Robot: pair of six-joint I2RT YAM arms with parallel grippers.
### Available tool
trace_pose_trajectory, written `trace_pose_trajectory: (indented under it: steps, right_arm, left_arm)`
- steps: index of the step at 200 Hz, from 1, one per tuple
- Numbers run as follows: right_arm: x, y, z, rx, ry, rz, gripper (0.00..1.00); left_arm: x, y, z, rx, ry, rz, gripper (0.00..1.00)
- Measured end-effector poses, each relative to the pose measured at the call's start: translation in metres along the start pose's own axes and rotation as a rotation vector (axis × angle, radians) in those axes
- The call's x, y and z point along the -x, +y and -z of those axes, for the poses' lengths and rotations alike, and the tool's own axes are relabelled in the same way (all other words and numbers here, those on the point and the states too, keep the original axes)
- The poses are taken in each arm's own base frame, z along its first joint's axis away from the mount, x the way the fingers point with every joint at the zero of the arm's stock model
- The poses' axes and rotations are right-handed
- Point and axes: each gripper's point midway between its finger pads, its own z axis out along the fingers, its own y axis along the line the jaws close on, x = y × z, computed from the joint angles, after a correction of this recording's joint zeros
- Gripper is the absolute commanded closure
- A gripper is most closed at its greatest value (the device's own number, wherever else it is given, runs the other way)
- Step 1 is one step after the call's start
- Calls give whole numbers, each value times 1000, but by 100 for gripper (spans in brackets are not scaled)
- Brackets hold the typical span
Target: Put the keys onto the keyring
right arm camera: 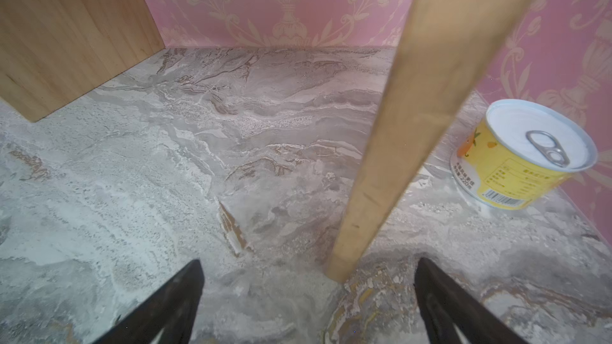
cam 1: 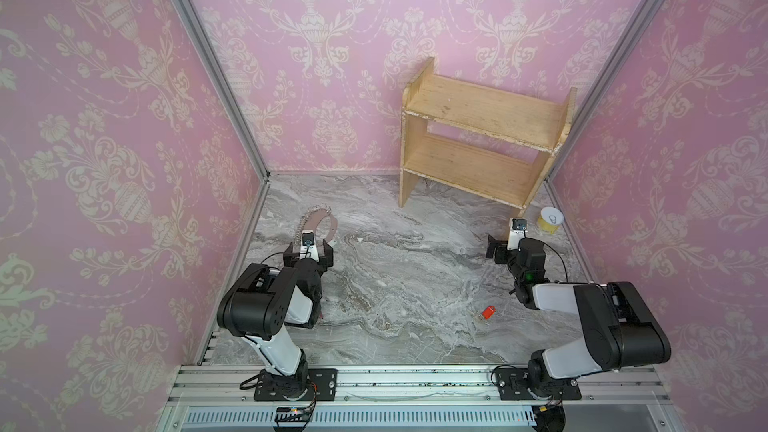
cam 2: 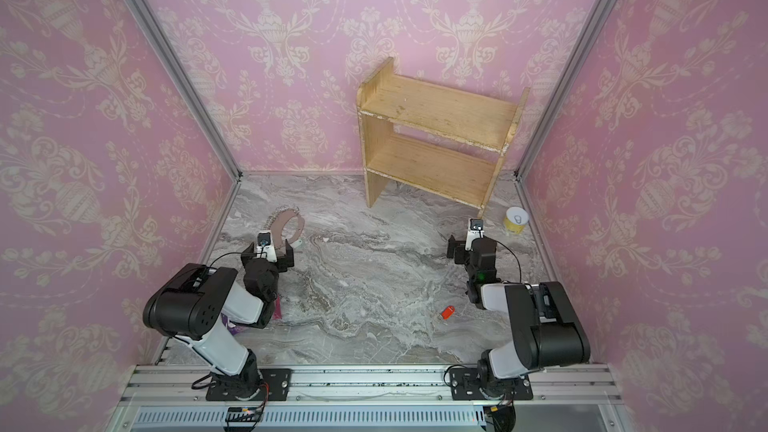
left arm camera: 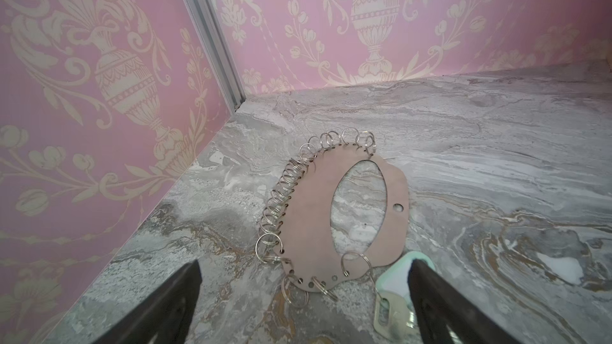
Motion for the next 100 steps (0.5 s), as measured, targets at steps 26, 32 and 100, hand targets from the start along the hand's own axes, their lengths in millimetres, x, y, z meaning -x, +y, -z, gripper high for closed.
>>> trace_pose_trajectory:
  steps: [26, 32, 100]
  right_arm:
    - [0, 0, 0, 0, 0, 0, 0]
    - [0, 0, 0, 0, 0, 0, 0]
    - [0, 0, 0, 0, 0, 0, 0]
  left_arm:
    - [0, 0, -1, 0, 3, -1, 1]
    - [1, -1, -1, 0, 1, -1, 1]
    - [-3, 3, -11, 15, 38, 6, 1]
